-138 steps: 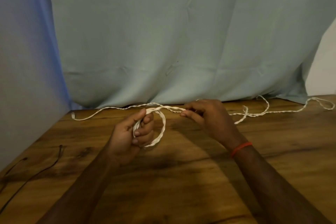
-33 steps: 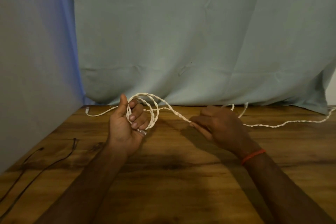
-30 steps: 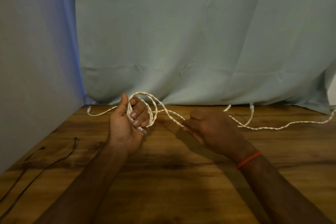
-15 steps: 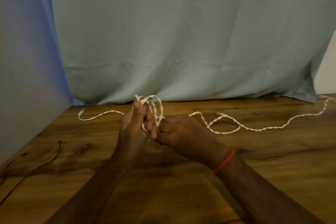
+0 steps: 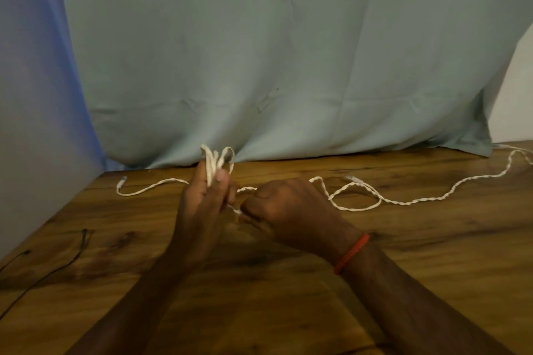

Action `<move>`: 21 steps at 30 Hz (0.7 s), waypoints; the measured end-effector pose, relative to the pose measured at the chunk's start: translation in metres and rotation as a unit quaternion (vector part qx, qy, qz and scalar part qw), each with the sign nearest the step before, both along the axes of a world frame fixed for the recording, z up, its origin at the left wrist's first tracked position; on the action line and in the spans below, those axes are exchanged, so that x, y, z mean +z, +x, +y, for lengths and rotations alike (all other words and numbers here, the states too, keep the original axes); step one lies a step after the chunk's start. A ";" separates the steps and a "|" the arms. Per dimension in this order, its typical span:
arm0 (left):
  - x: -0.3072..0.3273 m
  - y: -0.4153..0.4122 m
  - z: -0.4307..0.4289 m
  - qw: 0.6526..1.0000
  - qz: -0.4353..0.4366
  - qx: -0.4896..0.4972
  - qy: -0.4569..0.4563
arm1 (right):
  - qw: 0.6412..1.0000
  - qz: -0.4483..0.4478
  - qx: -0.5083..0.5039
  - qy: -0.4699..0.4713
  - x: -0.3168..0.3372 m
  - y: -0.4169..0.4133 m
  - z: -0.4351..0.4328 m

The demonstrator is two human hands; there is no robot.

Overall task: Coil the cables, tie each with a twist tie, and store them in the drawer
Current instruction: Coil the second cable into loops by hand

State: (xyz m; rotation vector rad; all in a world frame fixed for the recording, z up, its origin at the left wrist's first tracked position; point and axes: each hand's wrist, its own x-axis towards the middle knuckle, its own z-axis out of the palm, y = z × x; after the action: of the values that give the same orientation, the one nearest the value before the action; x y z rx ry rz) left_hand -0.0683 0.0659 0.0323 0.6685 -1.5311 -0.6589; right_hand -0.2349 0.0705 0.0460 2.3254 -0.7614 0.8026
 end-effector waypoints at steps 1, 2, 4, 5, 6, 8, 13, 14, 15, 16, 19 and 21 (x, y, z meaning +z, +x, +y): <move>-0.001 -0.001 0.003 0.999 -0.038 0.003 -0.005 | 1.000 -0.001 0.010 -0.003 0.000 0.001 0.001; -0.002 -0.001 0.004 0.997 -0.076 0.005 -0.013 | 1.000 -0.004 0.014 -0.005 -0.002 0.002 0.001; -0.003 0.001 0.005 0.989 -0.141 0.012 -0.037 | 1.000 -0.015 0.012 0.005 -0.004 0.004 0.002; -0.003 0.003 0.004 0.985 -0.165 0.018 -0.046 | 1.000 -0.017 0.012 0.017 -0.004 0.005 0.001; -0.003 0.005 0.002 0.982 -0.182 0.025 -0.050 | 0.999 -0.018 0.015 0.030 -0.005 0.005 0.002; -0.004 0.009 0.000 0.977 -0.204 0.032 -0.057 | 0.998 -0.017 0.031 0.051 -0.004 0.006 0.003; -0.002 0.013 -0.001 0.973 -0.223 0.025 -0.060 | 0.992 -0.013 0.082 0.096 0.000 0.004 0.007; -0.001 0.015 -0.001 0.971 -0.231 0.019 -0.056 | 0.993 -0.014 0.079 0.088 -0.001 0.004 0.007; -0.002 0.016 -0.002 0.969 -0.242 0.016 -0.051 | 0.994 -0.017 0.074 0.076 -0.001 0.003 0.007; -0.003 0.018 -0.003 0.968 -0.249 0.016 -0.039 | 0.995 -0.022 0.074 0.064 -0.001 0.003 0.006; -0.005 0.021 -0.008 0.970 -0.244 0.010 0.006 | 0.995 -0.039 0.088 0.028 -0.001 0.002 0.003; -0.004 0.021 -0.007 0.967 -0.255 0.011 0.014 | 0.995 -0.042 0.090 0.005 0.001 0.002 0.004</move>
State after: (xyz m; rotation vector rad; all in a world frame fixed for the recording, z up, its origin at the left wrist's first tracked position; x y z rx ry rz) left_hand -0.0472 0.0585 0.0281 0.9248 -1.9858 -0.5125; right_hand -0.2327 0.0744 0.0466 2.4073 -0.5972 0.9813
